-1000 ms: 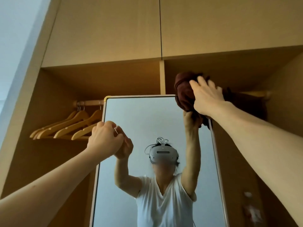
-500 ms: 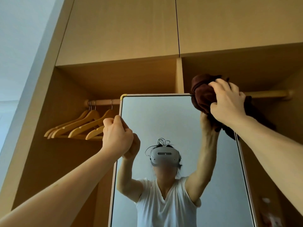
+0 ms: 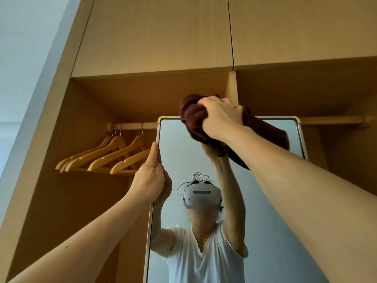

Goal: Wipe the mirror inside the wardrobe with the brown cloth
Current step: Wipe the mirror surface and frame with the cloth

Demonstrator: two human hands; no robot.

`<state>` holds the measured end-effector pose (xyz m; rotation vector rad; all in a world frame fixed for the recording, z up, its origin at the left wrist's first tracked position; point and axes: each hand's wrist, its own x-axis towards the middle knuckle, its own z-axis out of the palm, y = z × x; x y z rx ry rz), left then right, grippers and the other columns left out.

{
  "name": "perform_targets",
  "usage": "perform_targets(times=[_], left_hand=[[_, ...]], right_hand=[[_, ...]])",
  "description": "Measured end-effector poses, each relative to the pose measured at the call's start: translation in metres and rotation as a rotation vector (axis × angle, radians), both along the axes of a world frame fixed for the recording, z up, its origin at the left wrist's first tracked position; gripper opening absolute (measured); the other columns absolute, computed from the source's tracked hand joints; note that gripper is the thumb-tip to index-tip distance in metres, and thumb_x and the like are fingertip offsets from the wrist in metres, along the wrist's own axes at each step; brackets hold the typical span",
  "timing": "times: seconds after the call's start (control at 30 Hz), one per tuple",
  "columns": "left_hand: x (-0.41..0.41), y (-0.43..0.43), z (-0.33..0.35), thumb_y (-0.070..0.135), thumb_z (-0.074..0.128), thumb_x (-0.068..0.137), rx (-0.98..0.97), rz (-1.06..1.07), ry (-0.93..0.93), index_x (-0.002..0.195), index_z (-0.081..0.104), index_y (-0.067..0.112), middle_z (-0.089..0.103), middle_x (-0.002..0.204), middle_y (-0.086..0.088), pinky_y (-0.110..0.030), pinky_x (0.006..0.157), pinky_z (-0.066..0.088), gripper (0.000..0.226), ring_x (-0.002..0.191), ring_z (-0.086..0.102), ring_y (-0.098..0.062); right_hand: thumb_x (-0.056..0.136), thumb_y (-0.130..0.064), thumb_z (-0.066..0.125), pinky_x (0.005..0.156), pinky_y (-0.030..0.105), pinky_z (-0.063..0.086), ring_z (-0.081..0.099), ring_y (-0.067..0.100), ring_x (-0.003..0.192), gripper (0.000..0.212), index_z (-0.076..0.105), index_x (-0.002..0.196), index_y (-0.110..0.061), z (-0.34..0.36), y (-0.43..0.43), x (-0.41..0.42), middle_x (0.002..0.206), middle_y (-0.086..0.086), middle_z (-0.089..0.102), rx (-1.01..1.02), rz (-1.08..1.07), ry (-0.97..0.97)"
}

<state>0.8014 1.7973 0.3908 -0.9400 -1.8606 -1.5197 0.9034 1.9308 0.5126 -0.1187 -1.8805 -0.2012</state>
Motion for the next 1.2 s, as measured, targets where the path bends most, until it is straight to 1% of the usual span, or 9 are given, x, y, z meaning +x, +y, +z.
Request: perform_targets(times=[0.17, 0.23, 0.3, 0.37, 0.53, 0.7, 0.8, 1.0, 1.2], left_hand=[[-0.004, 0.001, -0.001, 0.006, 0.021, 0.102, 0.051, 0.013, 0.003, 0.151, 0.012, 0.040, 0.039, 0.148, -0.002, -0.016, 0.067, 0.045, 0.060, 0.097, 0.058, -0.013], [-0.005, 0.001, -0.001, 0.006, 0.022, 0.102, 0.051, 0.024, 0.004, 0.150, 0.012, 0.041, 0.031, 0.153, 0.001, -0.019, 0.067, 0.051, 0.060, 0.098, 0.058, -0.014], [-0.005, 0.002, -0.001, 0.008, 0.022, 0.103, 0.051, 0.028, 0.006, 0.149, 0.012, 0.043, 0.038, 0.148, 0.000, -0.023, 0.061, 0.051, 0.059, 0.091, 0.062, -0.018], [-0.007, 0.002, -0.001, 0.010, 0.022, 0.103, 0.051, 0.025, -0.004, 0.149, 0.013, 0.042, 0.046, 0.141, -0.001, -0.020, 0.054, 0.044, 0.057, 0.083, 0.060, -0.017], [-0.006, 0.002, -0.001, 0.012, 0.025, 0.104, 0.061, 0.026, -0.022, 0.148, 0.015, 0.043, 0.058, 0.122, -0.004, -0.020, 0.051, 0.042, 0.055, 0.078, 0.059, -0.018], [-0.004, 0.000, -0.001, 0.010, 0.025, 0.104, 0.064, 0.027, -0.006, 0.148, 0.015, 0.042, 0.061, 0.105, -0.005, -0.024, 0.053, 0.043, 0.056, 0.071, 0.057, -0.019], [-0.004, 0.000, -0.001, 0.010, 0.025, 0.104, 0.060, 0.021, -0.018, 0.149, 0.013, 0.043, 0.061, 0.097, -0.002, -0.026, 0.053, 0.043, 0.057, 0.070, 0.058, -0.022], [-0.004, 0.001, -0.002, 0.009, 0.024, 0.103, 0.061, 0.028, -0.011, 0.149, 0.012, 0.042, 0.062, 0.092, -0.007, -0.028, 0.051, 0.043, 0.058, 0.066, 0.057, -0.022], [-0.010, 0.000, -0.001, 0.009, 0.025, 0.102, 0.054, 0.017, -0.008, 0.148, 0.015, 0.045, 0.063, 0.095, -0.009, -0.026, 0.048, 0.039, 0.059, 0.060, 0.052, -0.019]], right_hand=[[0.093, -0.017, 0.044, 0.104, 0.055, 0.025, 0.031, 0.032, 0.130, 0.046, 0.040, 0.136, -0.030, 0.005, -0.046, -0.027, 0.145, -0.001, 0.037, 0.156, 0.000, -0.183], [0.093, -0.014, 0.043, 0.104, 0.053, 0.025, 0.031, 0.030, 0.131, 0.048, 0.039, 0.138, -0.031, 0.002, -0.041, -0.026, 0.146, -0.003, 0.036, 0.170, 0.026, -0.178], [0.090, -0.012, 0.043, 0.103, 0.051, 0.025, 0.033, 0.028, 0.129, 0.048, 0.043, 0.134, -0.031, -0.003, -0.028, -0.020, 0.144, -0.004, 0.039, 0.175, 0.071, -0.145], [0.086, -0.012, 0.044, 0.100, 0.049, 0.027, 0.037, 0.027, 0.125, 0.047, 0.048, 0.128, -0.033, -0.005, -0.011, -0.008, 0.139, -0.006, 0.043, 0.143, 0.093, -0.103], [0.080, -0.014, 0.047, 0.096, 0.044, 0.032, 0.044, 0.028, 0.120, 0.047, 0.050, 0.121, -0.035, -0.005, 0.047, 0.042, 0.130, -0.003, 0.051, -0.006, 0.004, -0.035], [0.084, -0.011, 0.050, 0.095, 0.049, 0.033, 0.042, 0.032, 0.117, 0.044, 0.045, 0.123, -0.031, -0.011, 0.104, 0.078, 0.129, 0.002, 0.049, -0.211, -0.163, 0.043], [0.087, -0.014, 0.052, 0.097, 0.052, 0.030, 0.037, 0.034, 0.121, 0.042, 0.043, 0.126, -0.028, -0.008, 0.100, 0.075, 0.131, 0.004, 0.046, -0.325, -0.228, 0.083], [0.082, -0.010, 0.048, 0.098, 0.051, 0.027, 0.031, 0.031, 0.127, 0.048, 0.045, 0.126, -0.029, -0.021, 0.034, 0.022, 0.139, -0.001, 0.041, -0.148, -0.085, 0.102], [0.089, -0.015, 0.045, 0.100, 0.054, 0.027, 0.033, 0.031, 0.127, 0.042, 0.044, 0.129, -0.026, -0.007, -0.030, -0.007, 0.138, 0.001, 0.043, 0.002, -0.016, -0.117]])
